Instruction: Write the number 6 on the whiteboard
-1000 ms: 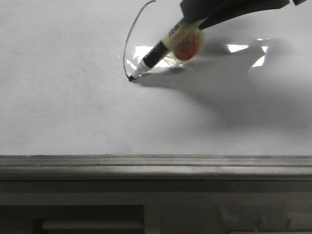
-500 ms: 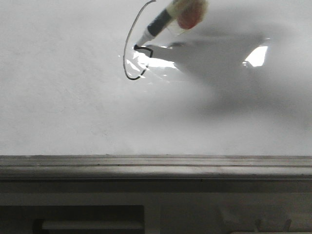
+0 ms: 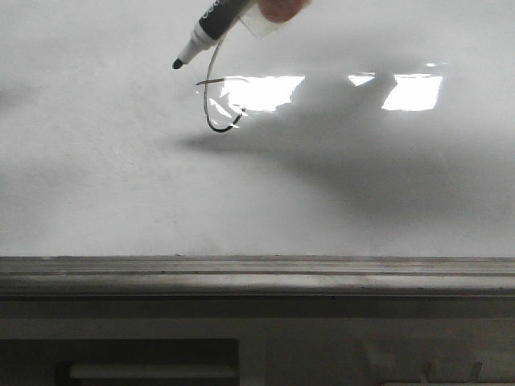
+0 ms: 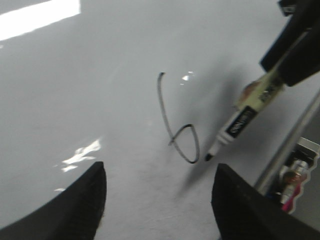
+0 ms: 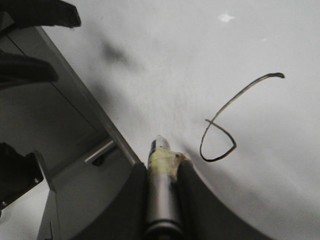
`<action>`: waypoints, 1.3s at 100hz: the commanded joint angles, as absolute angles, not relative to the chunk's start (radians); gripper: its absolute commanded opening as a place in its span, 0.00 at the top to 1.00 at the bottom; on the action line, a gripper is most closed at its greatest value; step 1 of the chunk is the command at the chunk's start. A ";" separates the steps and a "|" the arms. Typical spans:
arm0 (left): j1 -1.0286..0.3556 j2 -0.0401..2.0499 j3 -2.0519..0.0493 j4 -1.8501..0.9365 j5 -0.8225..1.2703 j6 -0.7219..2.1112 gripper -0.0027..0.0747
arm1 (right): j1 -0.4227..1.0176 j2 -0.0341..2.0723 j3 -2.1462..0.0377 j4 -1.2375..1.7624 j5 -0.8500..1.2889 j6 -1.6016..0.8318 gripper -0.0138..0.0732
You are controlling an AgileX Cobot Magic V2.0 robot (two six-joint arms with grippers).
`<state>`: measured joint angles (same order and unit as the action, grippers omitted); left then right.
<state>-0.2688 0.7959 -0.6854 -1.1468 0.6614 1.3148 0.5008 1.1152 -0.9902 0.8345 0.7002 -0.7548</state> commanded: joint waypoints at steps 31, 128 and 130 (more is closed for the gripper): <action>-0.666 1.041 -0.797 -1.172 0.470 1.346 0.43 | 0.503 1.116 -1.041 0.865 0.772 -0.766 0.90; -0.722 1.166 -0.840 -1.149 0.447 1.352 0.99 | 0.503 1.116 -1.041 0.865 0.795 -0.766 0.73; -0.722 1.164 -0.840 -1.149 0.446 1.352 0.99 | 0.501 1.116 -1.041 0.865 0.795 -0.766 0.67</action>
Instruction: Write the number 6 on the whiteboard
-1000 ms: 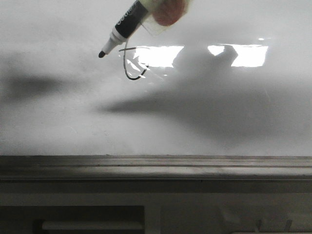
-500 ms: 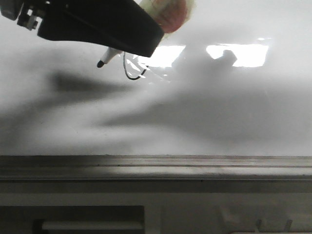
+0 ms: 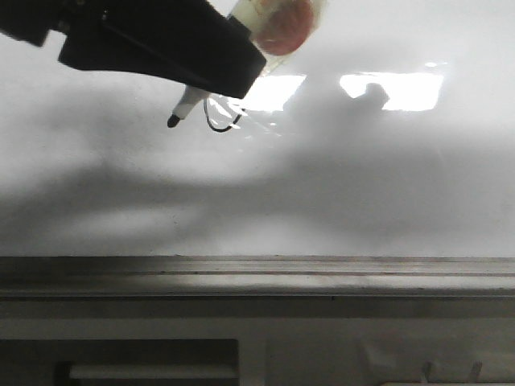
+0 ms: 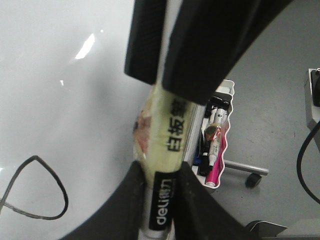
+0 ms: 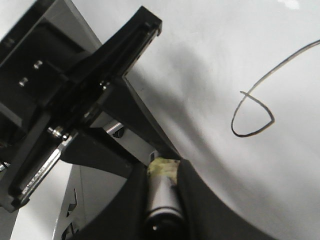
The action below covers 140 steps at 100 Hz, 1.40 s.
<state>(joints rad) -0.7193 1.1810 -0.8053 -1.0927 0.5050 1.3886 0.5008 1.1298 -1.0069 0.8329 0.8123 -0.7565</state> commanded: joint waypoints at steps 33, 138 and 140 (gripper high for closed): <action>-0.713 1.039 -0.763 -1.156 0.264 1.186 0.99 | 0.372 1.064 -1.039 0.846 0.795 -0.766 0.33; -0.707 1.014 -0.611 -1.561 -0.200 1.114 0.99 | 0.266 1.007 -1.037 0.846 0.848 -0.766 0.33; -0.707 1.014 -0.611 -1.561 -0.200 1.114 0.99 | 0.266 1.007 -1.037 0.846 0.848 -0.766 0.33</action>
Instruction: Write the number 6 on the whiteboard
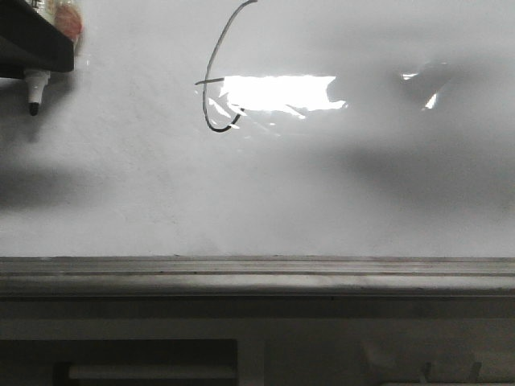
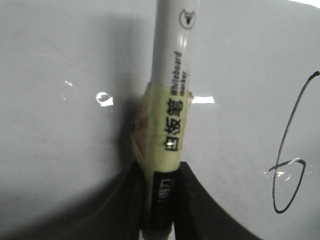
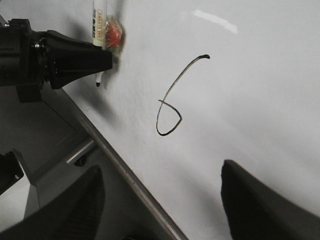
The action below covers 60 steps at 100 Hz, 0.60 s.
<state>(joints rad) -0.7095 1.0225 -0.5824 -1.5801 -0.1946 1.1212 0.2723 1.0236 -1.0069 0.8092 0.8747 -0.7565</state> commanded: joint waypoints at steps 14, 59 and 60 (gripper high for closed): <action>-0.707 1.014 -0.611 -1.540 -0.200 1.116 0.99 | 0.266 1.007 -1.037 0.846 0.851 -0.764 0.33; -0.707 1.014 -0.611 -1.528 -0.205 1.116 0.49 | 0.266 1.007 -1.037 0.846 0.882 -0.760 0.33; -0.707 1.014 -0.611 -1.528 -0.205 1.116 0.49 | 0.266 1.007 -1.037 0.846 0.884 -0.760 0.33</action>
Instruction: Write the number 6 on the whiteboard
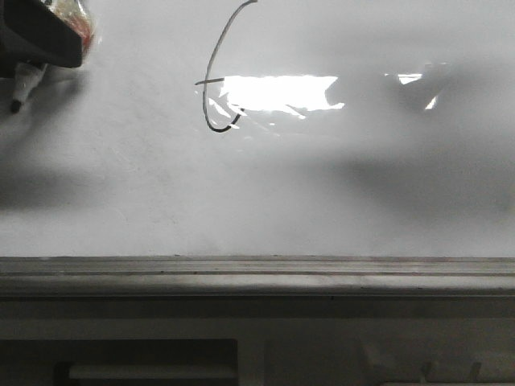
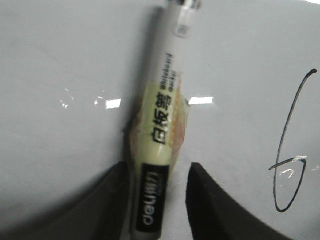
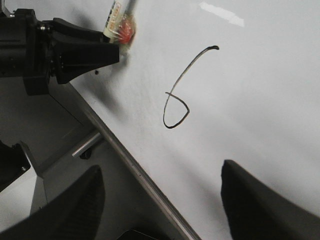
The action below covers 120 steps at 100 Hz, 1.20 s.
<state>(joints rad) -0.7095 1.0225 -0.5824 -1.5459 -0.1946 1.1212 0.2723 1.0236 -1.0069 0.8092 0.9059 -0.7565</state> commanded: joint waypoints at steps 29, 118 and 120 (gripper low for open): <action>-0.707 0.963 -0.611 -1.505 -0.204 1.146 0.28 | 0.256 1.004 -1.037 0.838 0.894 -0.760 0.33; -0.707 0.330 -0.303 -1.460 -0.088 1.438 0.99 | 0.229 0.209 -0.300 0.836 0.198 -0.808 0.92; -0.707 0.311 -0.290 -1.460 -0.088 1.438 0.99 | 0.229 0.191 -0.286 0.836 0.195 -0.808 0.92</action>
